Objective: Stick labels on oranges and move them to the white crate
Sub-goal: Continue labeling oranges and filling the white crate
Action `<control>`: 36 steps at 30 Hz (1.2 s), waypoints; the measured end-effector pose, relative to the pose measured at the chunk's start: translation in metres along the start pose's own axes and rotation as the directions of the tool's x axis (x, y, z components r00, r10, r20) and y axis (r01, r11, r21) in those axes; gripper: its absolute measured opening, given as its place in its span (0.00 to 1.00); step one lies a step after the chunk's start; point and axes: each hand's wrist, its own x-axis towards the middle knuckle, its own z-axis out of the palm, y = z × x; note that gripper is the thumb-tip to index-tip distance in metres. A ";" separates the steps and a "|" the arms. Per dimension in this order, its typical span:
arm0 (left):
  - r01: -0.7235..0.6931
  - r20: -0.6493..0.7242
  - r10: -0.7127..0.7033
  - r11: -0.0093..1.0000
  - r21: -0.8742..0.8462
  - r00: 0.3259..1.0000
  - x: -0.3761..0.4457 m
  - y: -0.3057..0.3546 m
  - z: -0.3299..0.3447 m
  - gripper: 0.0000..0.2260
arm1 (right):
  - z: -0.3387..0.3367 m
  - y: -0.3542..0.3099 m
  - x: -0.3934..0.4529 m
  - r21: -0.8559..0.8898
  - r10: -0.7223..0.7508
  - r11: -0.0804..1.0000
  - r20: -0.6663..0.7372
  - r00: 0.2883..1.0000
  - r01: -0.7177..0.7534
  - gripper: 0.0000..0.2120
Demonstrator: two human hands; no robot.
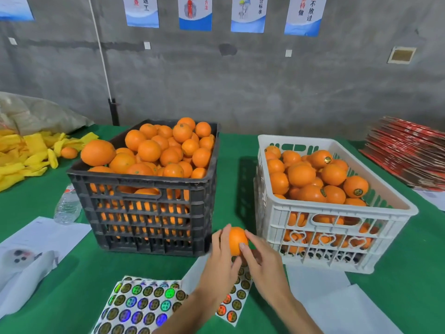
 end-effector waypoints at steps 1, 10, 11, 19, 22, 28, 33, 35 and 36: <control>0.031 0.026 -0.031 0.999 0.007 0.999 -0.002 -0.008 0.003 0.33 | 0.003 0.008 -0.003 -0.036 -0.009 0.999 0.061 0.998 0.012 0.18; 0.157 0.044 -0.152 0.971 -0.180 0.987 -0.009 -0.046 0.004 0.32 | 0.036 0.041 0.006 -0.347 -0.046 0.923 0.331 0.943 0.167 0.24; 0.183 0.049 -0.177 0.963 -0.198 0.983 -0.009 -0.046 0.003 0.32 | 0.038 0.042 0.008 -0.345 -0.033 0.927 0.319 0.947 0.149 0.24; 0.195 0.086 -0.181 0.959 -0.206 0.980 -0.013 -0.045 0.003 0.35 | 0.053 0.046 0.016 -0.310 0.049 0.951 0.173 0.984 0.008 0.15; 0.198 0.074 -0.187 0.959 -0.203 0.980 -0.013 -0.043 0.000 0.35 | 0.052 0.046 0.016 -0.381 -0.002 0.921 0.192 0.981 0.077 0.15; 0.193 0.081 -0.180 0.962 -0.195 0.980 -0.015 -0.039 -0.002 0.35 | 0.046 0.047 0.011 -0.408 -0.046 0.902 0.230 0.972 0.140 0.23; 0.188 0.080 -0.175 0.958 -0.215 0.981 -0.016 -0.037 -0.002 0.34 | 0.049 0.049 0.009 -0.394 -0.056 0.909 0.213 0.975 0.138 0.21; 0.193 0.080 -0.180 0.959 -0.210 0.980 -0.016 -0.036 -0.003 0.34 | 0.050 0.048 0.009 -0.378 -0.053 0.917 0.195 0.979 0.125 0.19; 0.196 0.083 -0.183 0.958 -0.208 0.980 -0.016 -0.036 -0.003 0.34 | 0.052 0.047 0.009 -0.367 -0.043 0.924 0.181 0.983 0.108 0.18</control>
